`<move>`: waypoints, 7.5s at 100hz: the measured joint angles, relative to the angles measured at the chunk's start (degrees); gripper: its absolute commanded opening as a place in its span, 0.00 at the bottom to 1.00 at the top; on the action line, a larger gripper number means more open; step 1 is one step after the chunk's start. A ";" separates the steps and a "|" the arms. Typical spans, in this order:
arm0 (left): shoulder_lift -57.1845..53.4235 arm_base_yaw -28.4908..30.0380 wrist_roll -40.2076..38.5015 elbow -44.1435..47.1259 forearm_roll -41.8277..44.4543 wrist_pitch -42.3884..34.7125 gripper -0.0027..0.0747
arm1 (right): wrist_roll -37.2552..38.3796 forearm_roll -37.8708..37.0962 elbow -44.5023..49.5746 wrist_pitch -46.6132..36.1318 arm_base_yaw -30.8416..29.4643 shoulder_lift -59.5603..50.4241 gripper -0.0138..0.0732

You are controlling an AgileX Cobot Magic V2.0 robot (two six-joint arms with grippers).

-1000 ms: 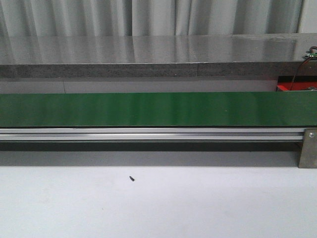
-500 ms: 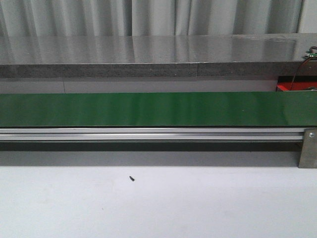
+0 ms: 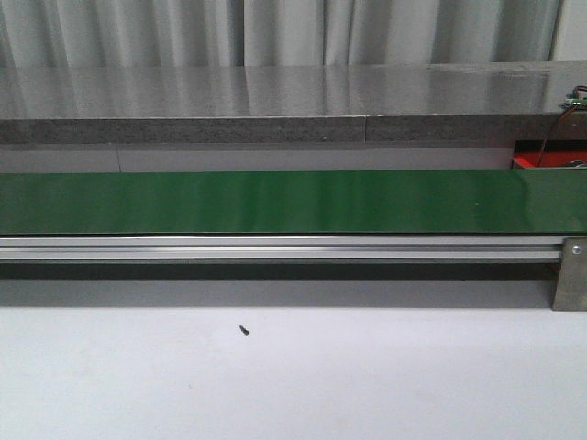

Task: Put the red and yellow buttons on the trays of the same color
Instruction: 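Move the left gripper over a yellow push-button on the table, then grasp the yellow push-button and carry it over the belt with the left gripper, then set the yellow button on the belt and open the left gripper, then move the left gripper over a second yellow push-button on the table, then grasp the second yellow button and carry it over the belt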

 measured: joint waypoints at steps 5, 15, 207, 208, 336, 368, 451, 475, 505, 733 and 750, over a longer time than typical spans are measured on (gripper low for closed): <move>0.23 0.00 0.00 0.00 0.00 -0.39 0.67 | 0.00 0.00 0.00 0.00 0.00 0.00 0.08; 0.89 0.00 -0.09 0.00 0.00 -1.36 0.67 | 0.00 0.00 0.00 0.00 0.00 0.00 0.08; -1.79 -0.28 -0.13 -0.21 0.39 0.42 0.12 | 0.00 0.00 0.00 0.00 0.00 0.00 0.08; -2.37 -0.41 -0.13 -0.21 0.39 0.63 0.12 | 0.00 0.00 0.00 0.00 0.00 0.00 0.08; -12.80 -11.90 -0.19 13.77 4.24 3.97 0.25 | 0.00 0.00 0.00 0.00 0.00 0.00 0.08; -12.91 -11.90 0.04 13.77 3.88 2.88 0.75 | 0.00 0.00 0.00 0.00 0.00 0.00 0.08; -18.91 -10.58 0.25 7.39 -0.82 -0.04 0.75 | 0.00 0.00 0.00 0.00 0.00 0.00 0.08; -18.42 -4.36 0.25 7.03 0.22 -2.13 0.75 | 0.00 0.00 0.00 0.00 0.00 0.00 0.08; -13.16 6.69 0.25 6.91 2.98 -6.91 0.75 | 0.00 0.00 0.00 0.00 0.00 0.00 0.08; -1.65 7.16 0.25 -7.56 0.37 6.67 0.07 | 0.00 0.00 0.00 0.00 0.00 0.00 0.08; -7.76 2.95 0.67 -7.56 -0.44 11.05 0.07 | 0.00 0.00 0.00 0.00 0.00 0.00 0.08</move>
